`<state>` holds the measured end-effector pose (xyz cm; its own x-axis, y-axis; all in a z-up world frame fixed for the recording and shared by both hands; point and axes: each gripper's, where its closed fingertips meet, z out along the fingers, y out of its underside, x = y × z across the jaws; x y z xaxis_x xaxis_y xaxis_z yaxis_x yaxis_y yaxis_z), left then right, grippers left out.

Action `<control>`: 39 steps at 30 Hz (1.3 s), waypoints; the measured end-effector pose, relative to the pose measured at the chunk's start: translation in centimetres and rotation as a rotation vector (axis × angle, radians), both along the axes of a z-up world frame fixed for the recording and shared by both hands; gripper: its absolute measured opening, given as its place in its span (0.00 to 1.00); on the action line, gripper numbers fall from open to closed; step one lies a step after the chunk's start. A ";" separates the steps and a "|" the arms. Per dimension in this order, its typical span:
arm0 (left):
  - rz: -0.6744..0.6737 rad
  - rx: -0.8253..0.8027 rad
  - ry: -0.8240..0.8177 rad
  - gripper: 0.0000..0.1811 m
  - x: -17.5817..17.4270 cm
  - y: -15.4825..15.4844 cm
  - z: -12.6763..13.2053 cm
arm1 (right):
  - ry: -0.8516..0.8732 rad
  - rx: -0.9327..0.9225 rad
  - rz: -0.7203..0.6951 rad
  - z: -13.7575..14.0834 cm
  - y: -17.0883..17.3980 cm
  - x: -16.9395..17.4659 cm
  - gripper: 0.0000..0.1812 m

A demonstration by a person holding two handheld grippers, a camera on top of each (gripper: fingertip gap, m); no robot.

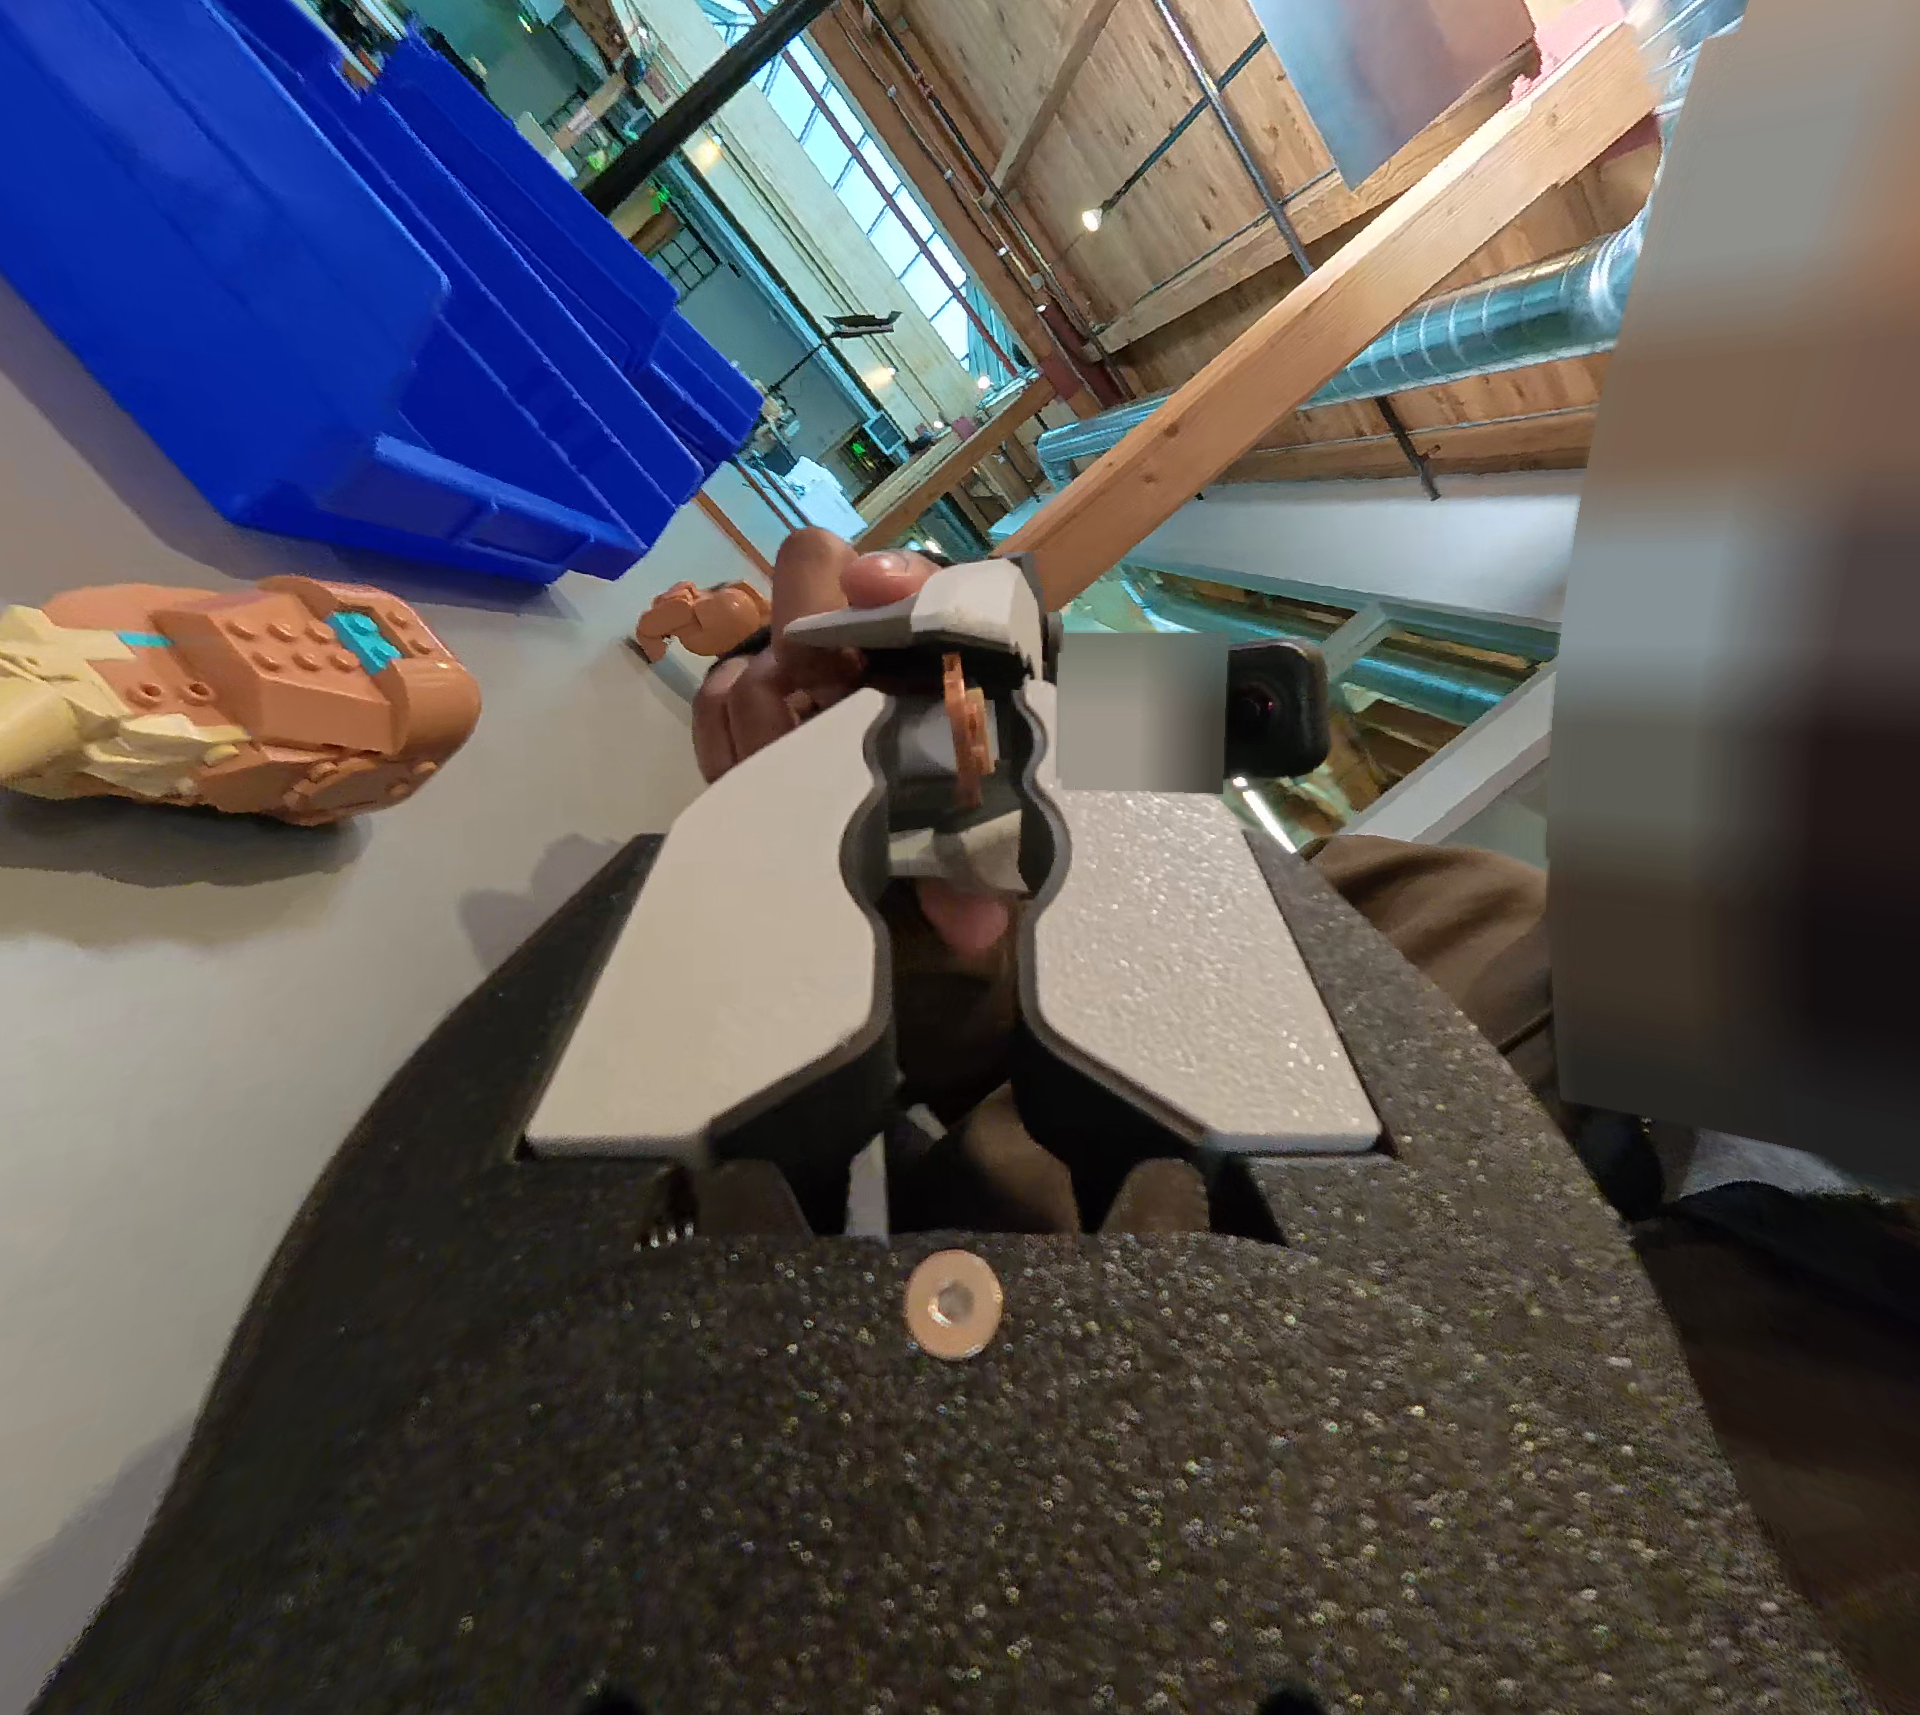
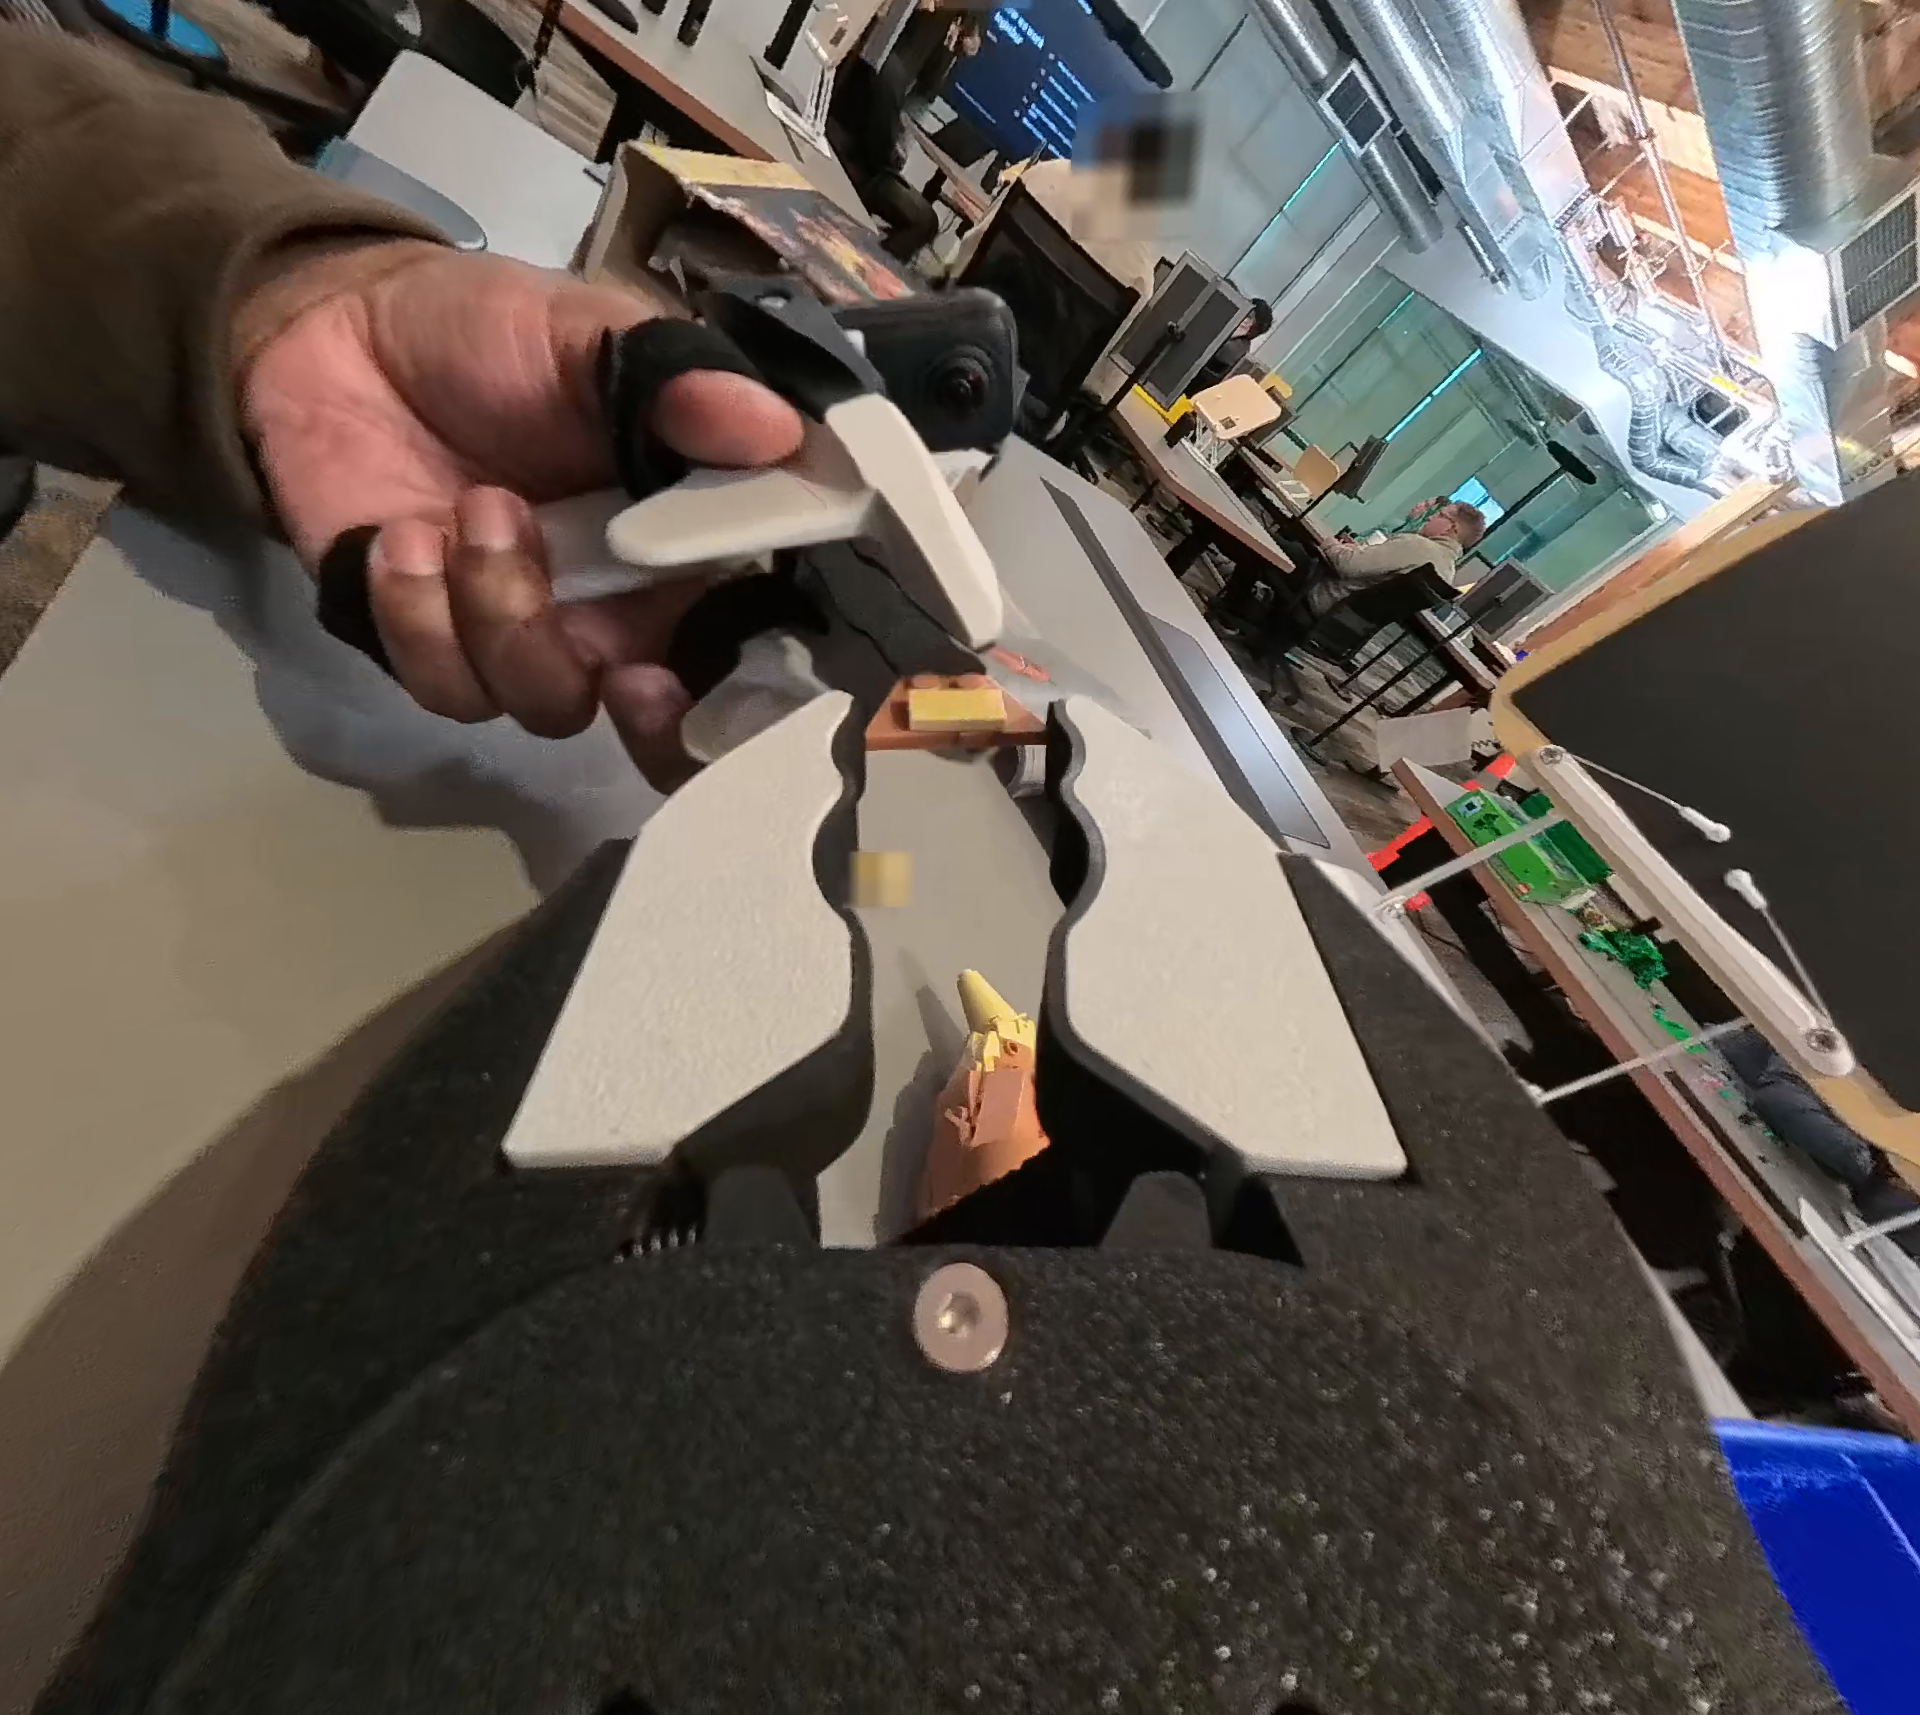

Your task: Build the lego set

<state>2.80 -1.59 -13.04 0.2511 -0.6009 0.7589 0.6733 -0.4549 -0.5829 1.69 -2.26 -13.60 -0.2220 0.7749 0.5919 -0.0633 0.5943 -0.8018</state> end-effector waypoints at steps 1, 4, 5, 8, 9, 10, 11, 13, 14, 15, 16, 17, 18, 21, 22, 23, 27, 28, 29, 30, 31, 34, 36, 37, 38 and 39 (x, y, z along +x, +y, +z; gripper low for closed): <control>0.020 0.017 0.035 0.12 -0.3 -0.1 0.0 | 0.006 -0.014 0.000 0.1 0.1 0.1 0.18; 0.088 0.055 0.206 0.13 -1.1 -0.2 -0.4 | 0.009 -0.030 -0.001 0.1 0.3 0.3 0.18; 0.094 0.061 0.261 0.13 -1.2 -0.3 -0.6 | 0.007 -0.026 -0.004 0.0 0.4 0.2 0.18; 0.042 0.040 0.350 0.13 -0.5 -0.7 -0.9 | 0.006 -0.018 0.000 -0.1 0.1 0.1 0.18; 0.023 0.024 0.358 0.13 -0.3 -0.6 -1.1 | 0.007 -0.015 0.002 -0.1 0.0 0.1 0.18; 0.008 0.011 0.357 0.12 -0.1 -0.6 -1.1 | 0.009 -0.010 0.003 -0.1 -0.1 0.1 0.18; -0.007 -0.001 0.352 0.12 0.1 -0.5 -1.1 | 0.010 -0.003 0.001 -0.1 -0.1 0.0 0.18; -0.043 -0.013 0.332 0.09 0.4 -0.6 -1.1 | 0.013 0.009 -0.004 -0.2 -0.1 0.0 0.18; -0.059 -0.016 0.319 0.07 0.5 -0.6 -1.0 | 0.015 0.010 -0.004 -0.2 -0.2 0.0 0.18; -0.072 -0.016 0.305 0.05 0.6 -0.6 -1.0 | 0.015 0.008 -0.003 -0.2 -0.2 0.0 0.18; -0.081 -0.016 0.288 0.04 0.6 -0.6 -0.8 | 0.013 0.008 -0.004 -0.2 -0.2 0.0 0.18; -0.087 -0.020 0.276 0.04 0.6 -0.6 -0.8 | 0.015 0.008 -0.006 -0.2 -0.1 0.0 0.18; -0.094 -0.021 0.266 0.03 0.6 -0.5 -0.8 | 0.013 0.009 -0.006 -0.3 -0.1 0.0 0.18; -0.100 -0.029 0.223 0.03 0.4 -0.3 -0.8 | 0.002 0.021 -0.021 -0.6 0.3 -0.1 0.21; -0.102 -0.038 0.211 0.03 0.4 -0.2 -0.9 | -0.007 0.023 -0.026 -0.7 0.4 -0.1 0.23; -0.096 -0.042 0.202 0.02 0.2 0.0 -1.0 | -0.020 0.022 -0.034 -0.9 0.7 -0.2 0.25; -0.034 -0.083 0.201 0.02 -1.6 1.2 -1.7 | -0.147 -0.018 -0.171 -2.6 4.8 -0.1 0.33; -0.020 -0.092 0.213 0.02 -2.1 1.4 -1.9 | -0.212 -0.064 -0.203 -3.5 6.1 0.0 0.35; -0.010 -0.100 0.227 0.02 -2.6 1.7 -2.0 | -0.283 -0.118 -0.222 -4.5 7.2 0.2 0.38; -0.005 -0.106 0.244 0.02 -3.0 1.9 -2.2 | -0.352 -0.169 -0.239 -5.6 8.1 0.4 0.40; -0.007 -0.111 0.259 0.02 -3.2 2.1 -2.4 | -0.413 -0.207 -0.249 -6.6 8.7 0.6 0.41; -0.025 -0.130 0.304 0.03 -3.9 3.0 -2.9 | -0.525 -0.248 -0.266 -8.5 9.5 0.7 0.44; -0.037 -0.142 0.318 0.03 -4.2 3.6 -3.2 | -0.551 -0.272 -0.275 -9.2 9.7 0.4 0.45; -0.045 -0.148 0.319 0.03 -4.3 3.8 -3.3 | -0.567 -0.296 -0.276 -9.5 9.7 0.2 0.46; -0.052 -0.154 0.321 0.03 -4.4 4.1 -3.5 | -0.589 -0.317 -0.274 -10.0 9.7 0.0 0.47; -0.059 -0.161 0.326 0.03 -4.5 4.4 -3.7 | -0.612 -0.329 -0.274 -10.6 9.7 -0.1 0.48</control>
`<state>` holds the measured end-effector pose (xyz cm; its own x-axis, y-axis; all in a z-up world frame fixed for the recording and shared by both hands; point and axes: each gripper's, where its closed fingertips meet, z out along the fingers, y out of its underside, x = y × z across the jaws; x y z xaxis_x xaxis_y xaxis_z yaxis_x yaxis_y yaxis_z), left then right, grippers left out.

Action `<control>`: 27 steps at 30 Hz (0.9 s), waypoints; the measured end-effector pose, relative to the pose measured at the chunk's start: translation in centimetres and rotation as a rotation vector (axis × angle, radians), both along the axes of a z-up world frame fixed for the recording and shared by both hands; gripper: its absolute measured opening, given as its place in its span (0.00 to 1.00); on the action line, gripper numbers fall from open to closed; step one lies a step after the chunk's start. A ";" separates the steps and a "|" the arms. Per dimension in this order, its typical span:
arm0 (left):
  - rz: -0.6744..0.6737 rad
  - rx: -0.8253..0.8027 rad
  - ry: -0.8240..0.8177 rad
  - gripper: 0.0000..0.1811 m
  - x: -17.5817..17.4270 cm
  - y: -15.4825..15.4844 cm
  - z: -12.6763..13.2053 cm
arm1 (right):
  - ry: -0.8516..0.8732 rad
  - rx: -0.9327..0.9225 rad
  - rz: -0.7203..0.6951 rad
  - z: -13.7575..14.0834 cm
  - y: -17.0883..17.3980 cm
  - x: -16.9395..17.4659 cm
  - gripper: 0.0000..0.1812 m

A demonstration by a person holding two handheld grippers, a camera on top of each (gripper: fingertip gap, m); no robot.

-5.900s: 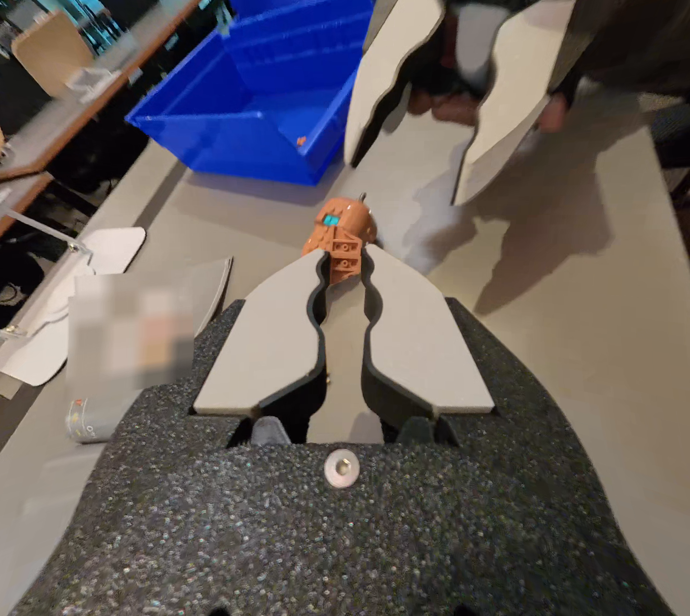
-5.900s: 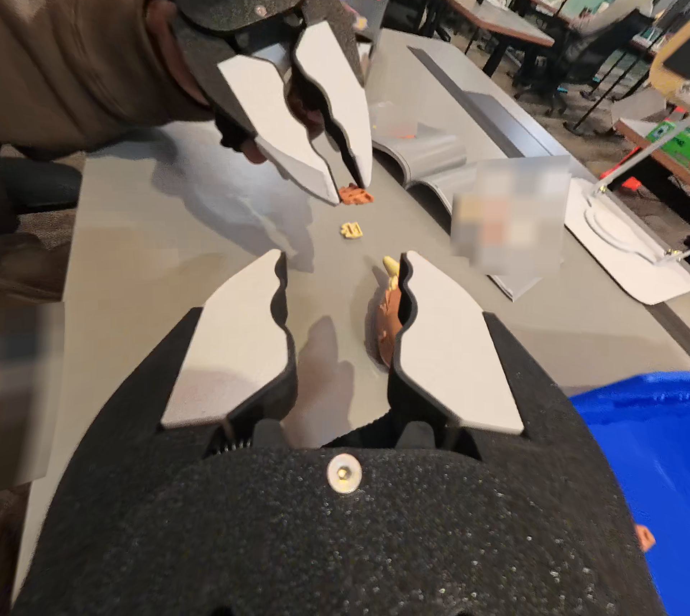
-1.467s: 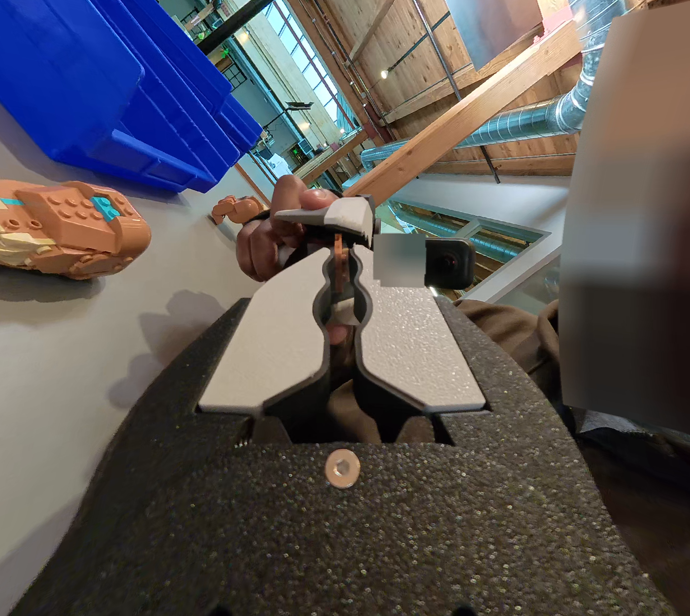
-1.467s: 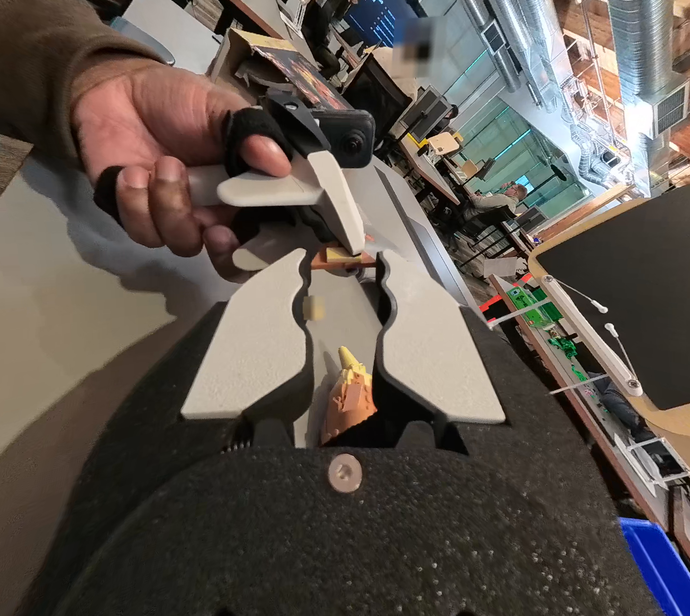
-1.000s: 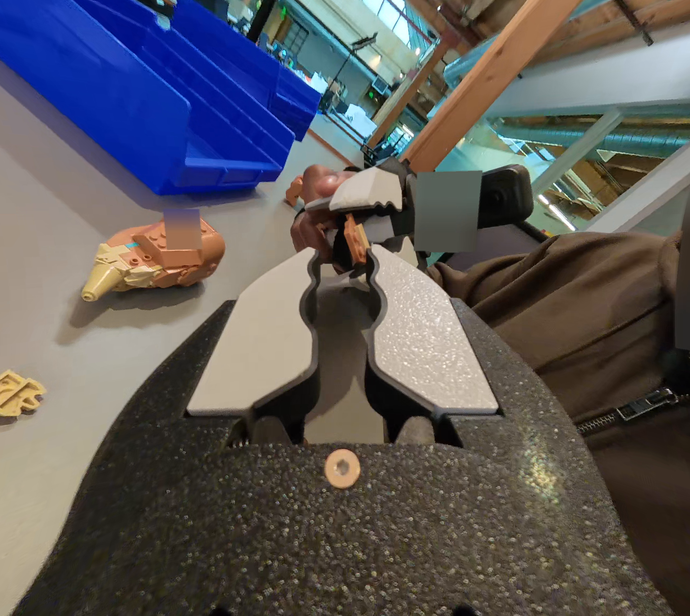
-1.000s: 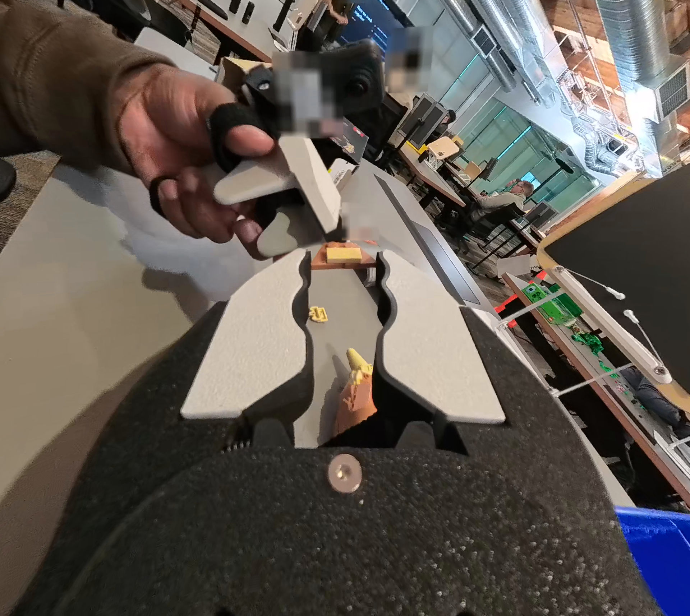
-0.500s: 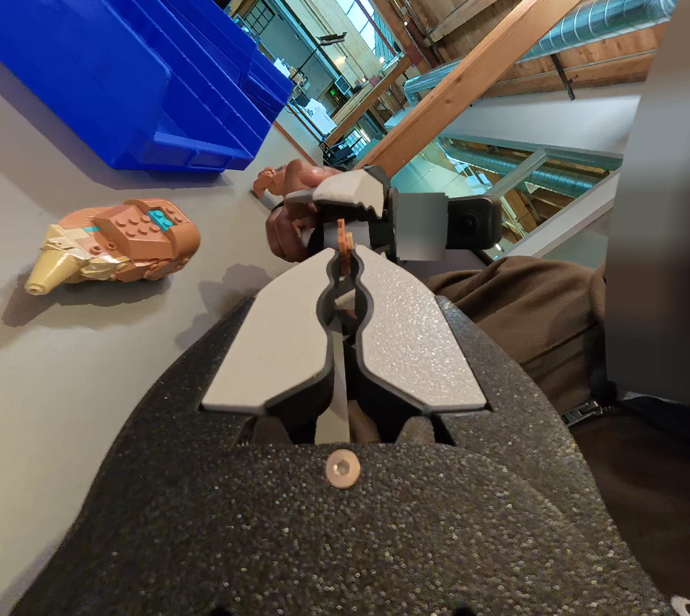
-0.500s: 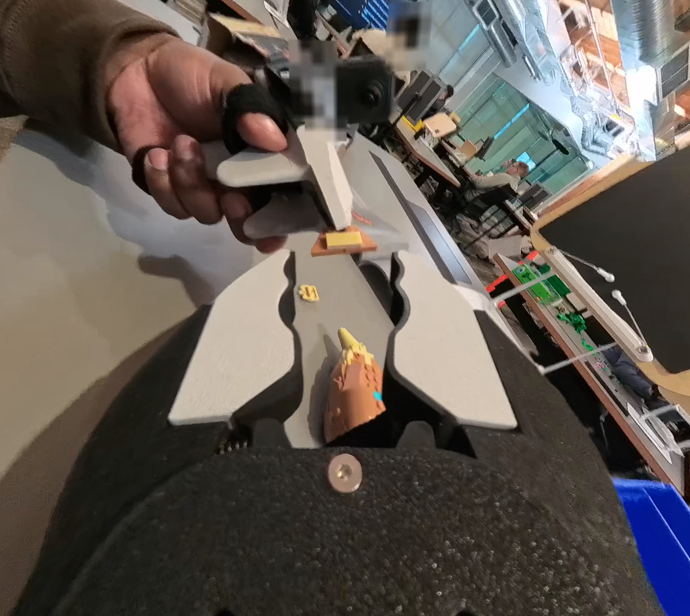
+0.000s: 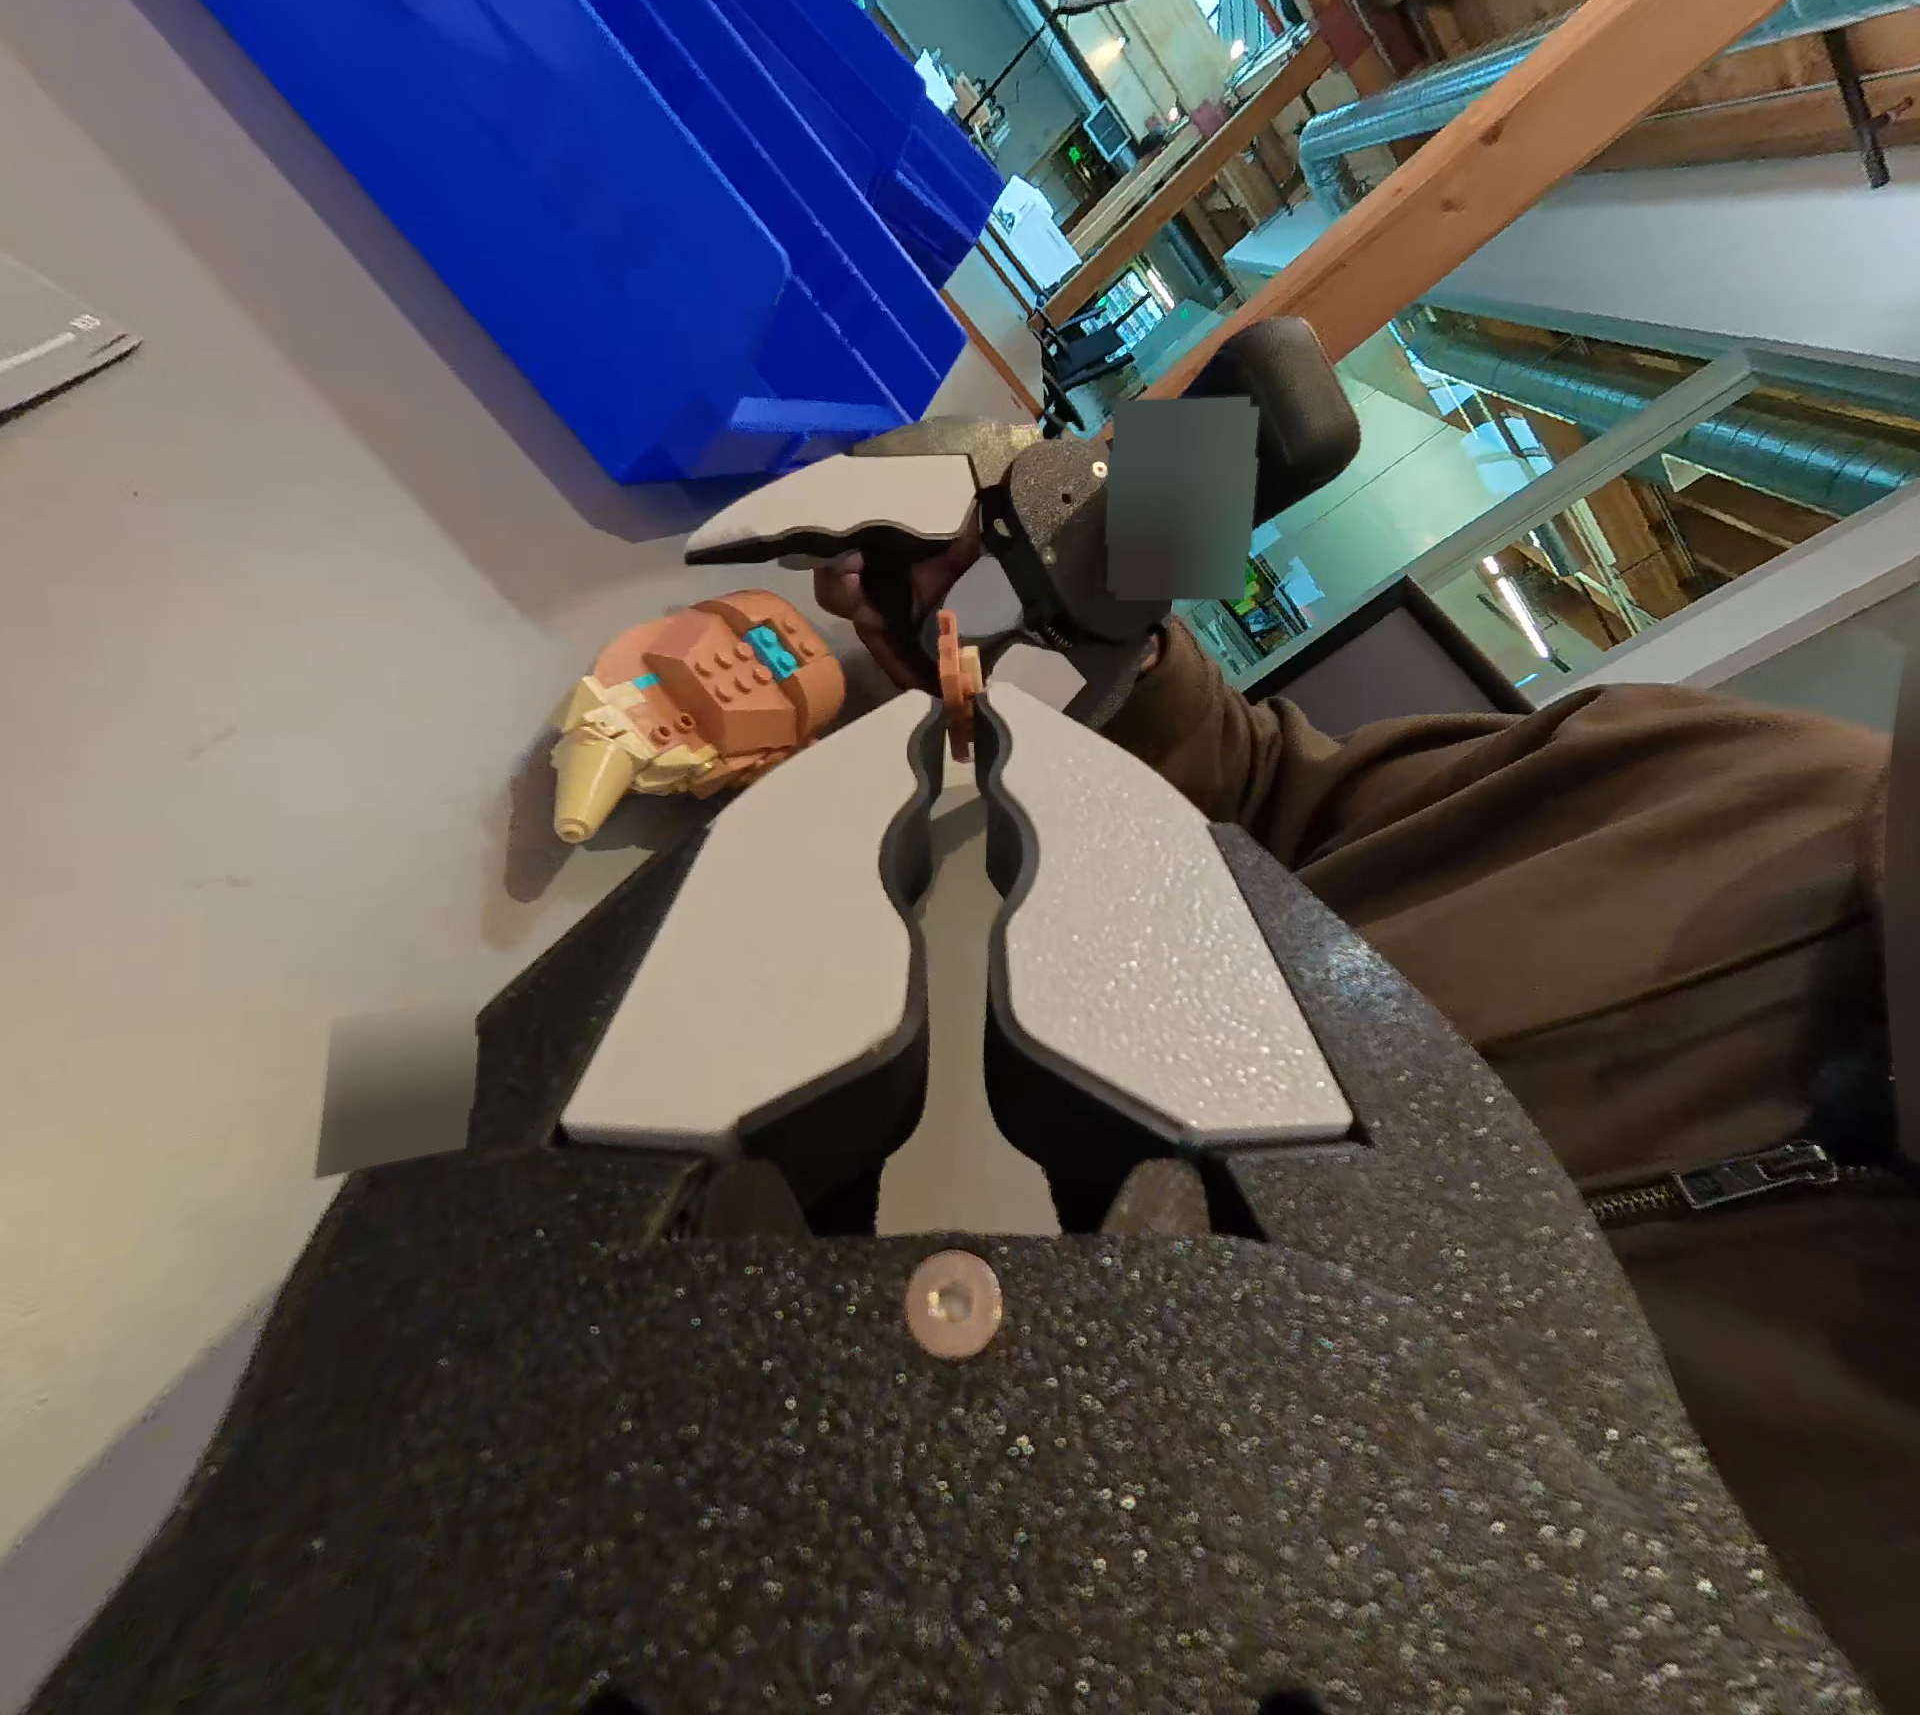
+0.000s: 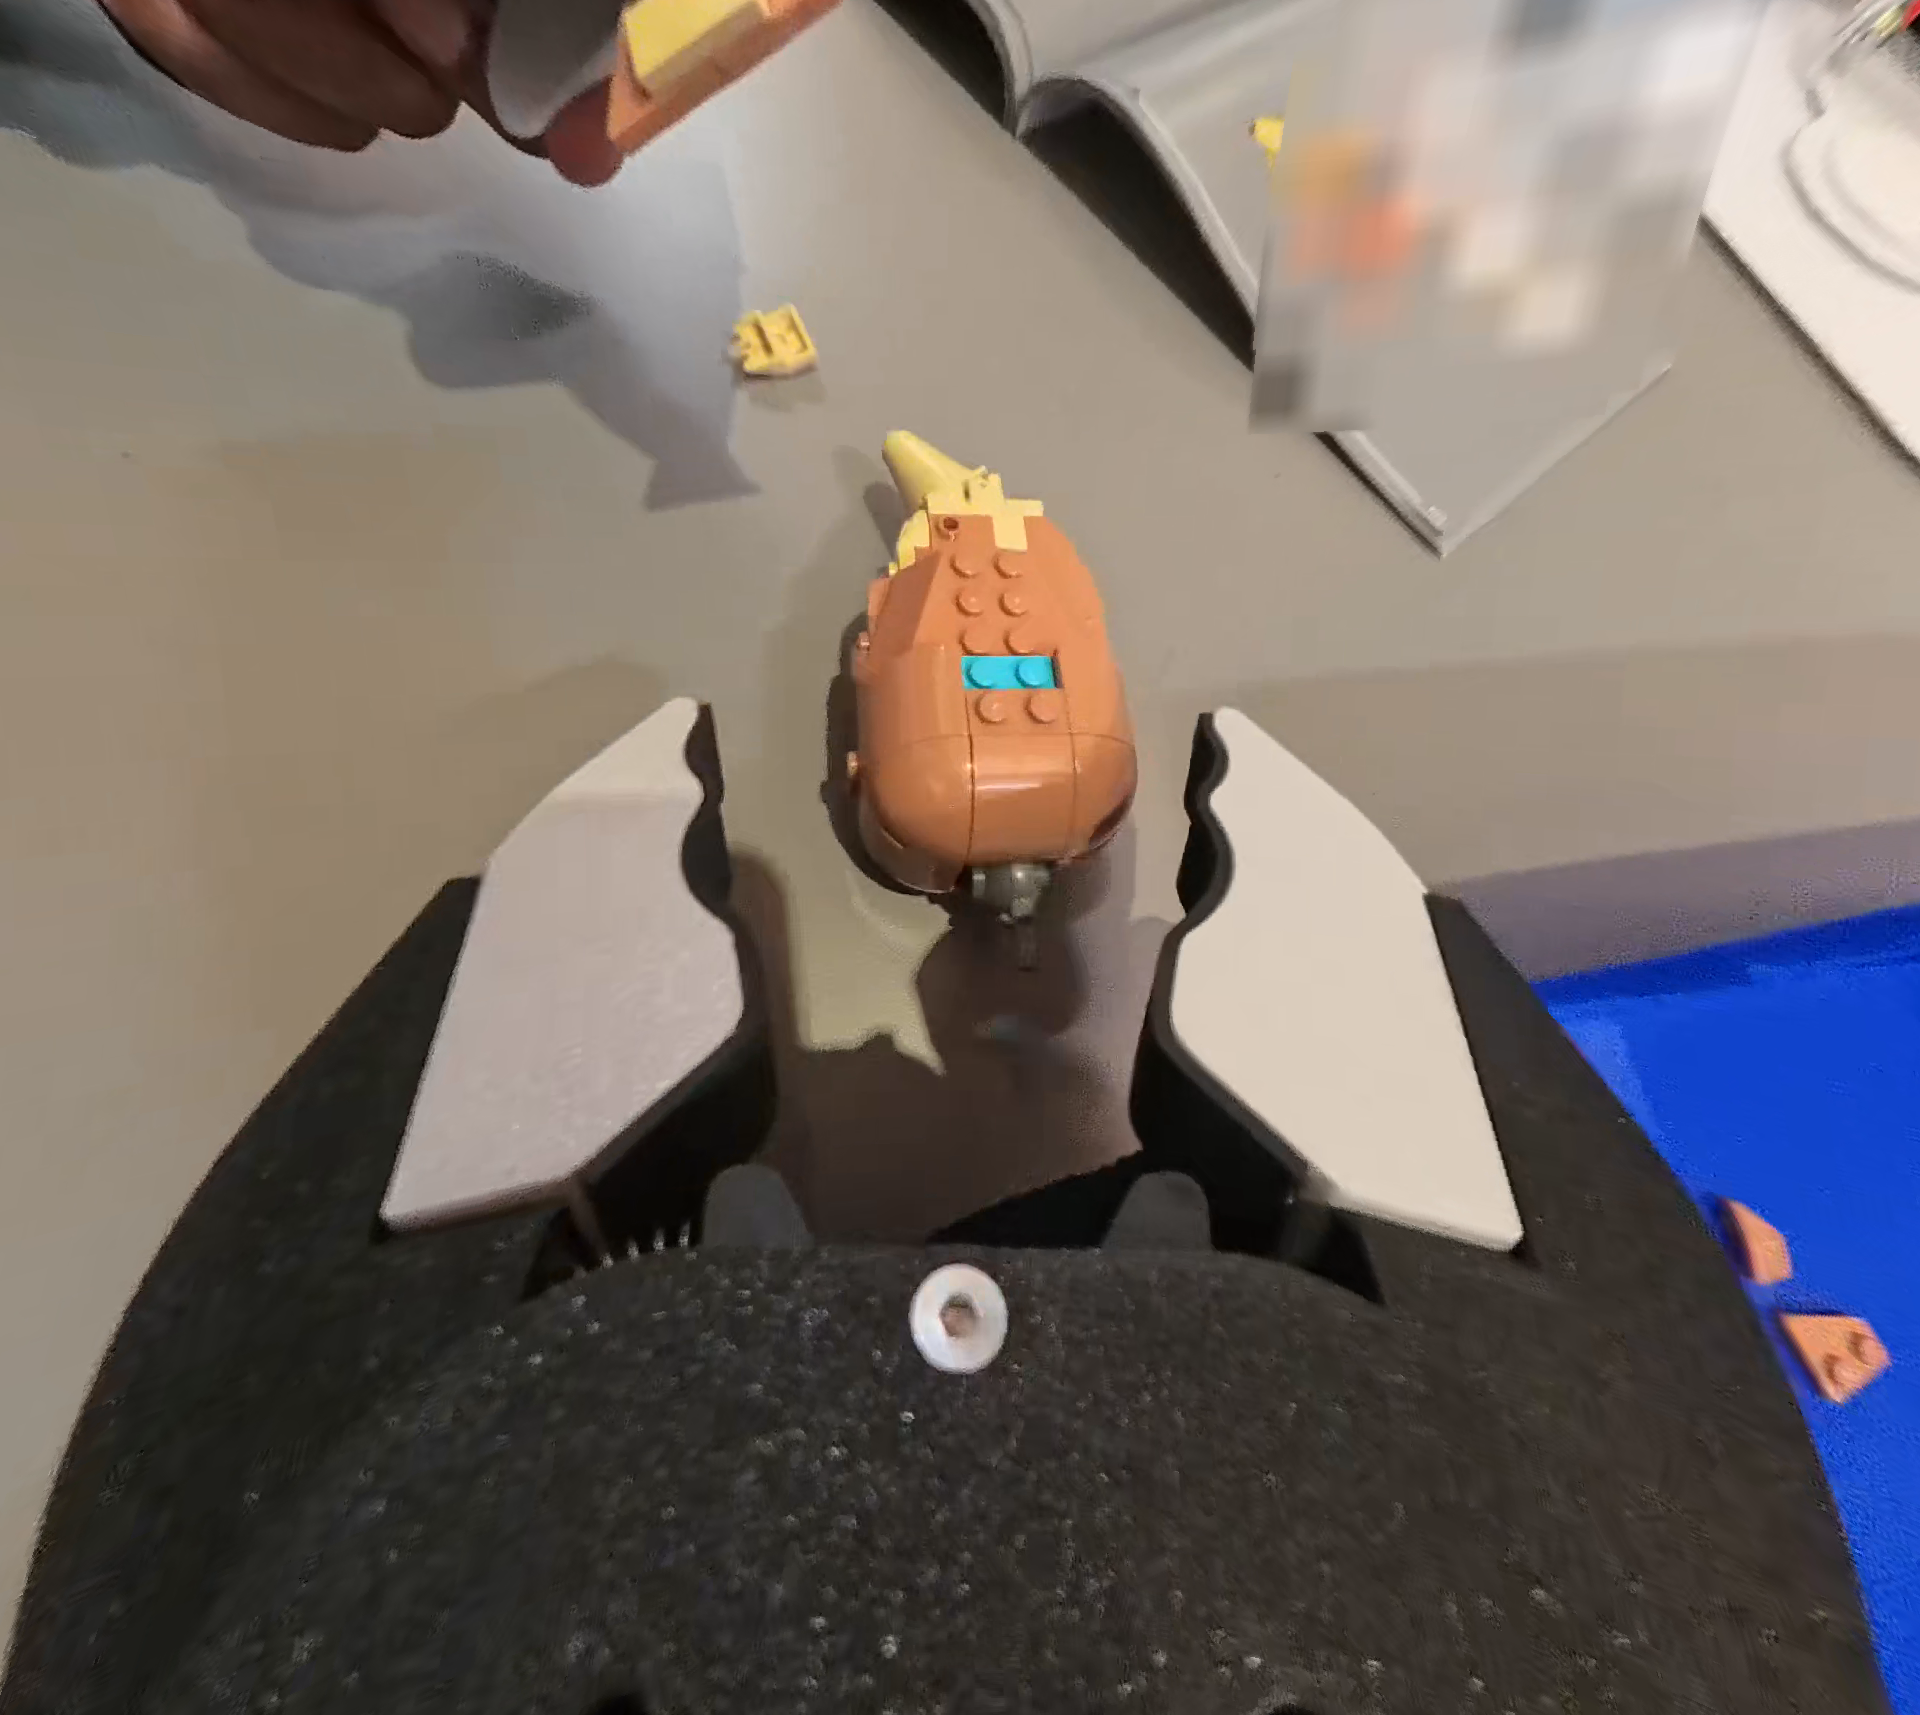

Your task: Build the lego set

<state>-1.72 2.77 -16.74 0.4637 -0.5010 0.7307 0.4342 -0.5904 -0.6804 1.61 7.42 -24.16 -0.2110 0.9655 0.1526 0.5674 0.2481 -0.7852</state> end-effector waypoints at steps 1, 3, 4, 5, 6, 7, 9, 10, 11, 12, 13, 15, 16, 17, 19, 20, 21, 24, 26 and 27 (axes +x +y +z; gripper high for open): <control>-0.004 -0.007 0.005 0.03 -0.1 0.2 -0.2 | -0.020 -0.004 -0.004 -0.5 0.1 -0.1 0.48; -0.010 -0.018 0.004 0.03 -0.4 0.6 -0.6 | -0.041 -0.010 -0.014 -1.1 0.3 -0.3 0.49; -0.014 -0.024 0.002 0.03 -0.5 0.7 -0.7 | -0.048 -0.023 -0.017 -1.3 0.3 -0.4 0.49; -0.017 -0.029 0.001 0.03 -0.6 0.9 -0.8 | -0.057 -0.035 -0.017 -1.5 0.3 -0.5 0.49; -0.020 -0.034 0.002 0.03 -0.7 1.0 -1.0 | -0.068 -0.037 -0.019 -1.6 0.3 -0.6 0.49; -0.025 -0.039 0.006 0.03 -0.8 1.1 -1.1 | -0.077 -0.036 -0.020 -1.7 0.3 -0.7 0.49; -0.035 -0.050 0.028 0.03 -0.8 1.3 -1.6 | -0.093 -0.043 -0.017 -1.8 0.3 -0.8 0.48; -0.038 -0.055 0.043 0.03 -0.8 1.4 -1.8 | -0.106 -0.047 -0.013 -1.9 0.2 -0.8 0.47; -0.042 -0.060 0.058 0.03 -0.8 1.5 -2.0 | -0.120 -0.049 -0.010 -2.1 0.2 -0.8 0.47; -0.047 -0.065 0.069 0.03 -0.8 1.6 -2.2 | -0.131 -0.049 -0.007 -2.3 0.1 -0.9 0.46; -0.055 -0.072 0.078 0.03 -0.7 1.6 -2.4 | -0.140 -0.048 -0.003 -2.5 0.0 -0.9 0.45; -0.066 -0.093 0.093 0.03 -0.6 1.8 -2.9 | -0.150 -0.033 -0.006 -2.7 0.2 -0.9 0.43; -0.070 -0.106 0.103 0.03 -0.5 1.8 -3.2 | -0.158 -0.034 -0.006 -2.8 0.3 -0.9 0.43; -0.071 -0.124 0.115 0.03 -0.5 1.9 -3.6 | -0.156 -0.043 -0.009 -2.8 0.3 -0.9 0.41; -0.069 -0.153 0.133 0.03 -0.6 2.1 -4.3 | -0.150 -0.049 -0.018 -2.8 0.6 -1.0 0.39; -0.066 -0.164 0.135 0.03 -0.6 2.2 -4.5 | -0.140 -0.048 -0.020 -2.6 0.6 -1.1 0.39; -0.062 -0.172 0.132 0.03 -0.7 2.3 -4.6 | -0.128 -0.040 -0.026 -2.4 0.8 -1.2 0.40; -0.050 -0.187 0.113 0.03 -0.8 2.5 -4.7 | -0.117 -0.034 -0.014 -2.2 0.6 -1.4 0.42; -0.047 -0.197 0.105 0.03 -0.7 2.6 -4.8 | -0.137 -0.022 -0.004 -2.5 0.5 -1.4 0.43; -0.049 -0.203 0.104 0.03 -0.7 2.6 -4.9 | -0.142 -0.015 -0.002 -2.7 0.5 -1.4 0.43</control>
<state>-2.39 5.38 -21.68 0.5206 -0.3723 0.7684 0.3359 -0.7380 -0.5852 0.16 7.90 -26.85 -0.2273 0.9679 0.1070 0.6735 0.2356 -0.7007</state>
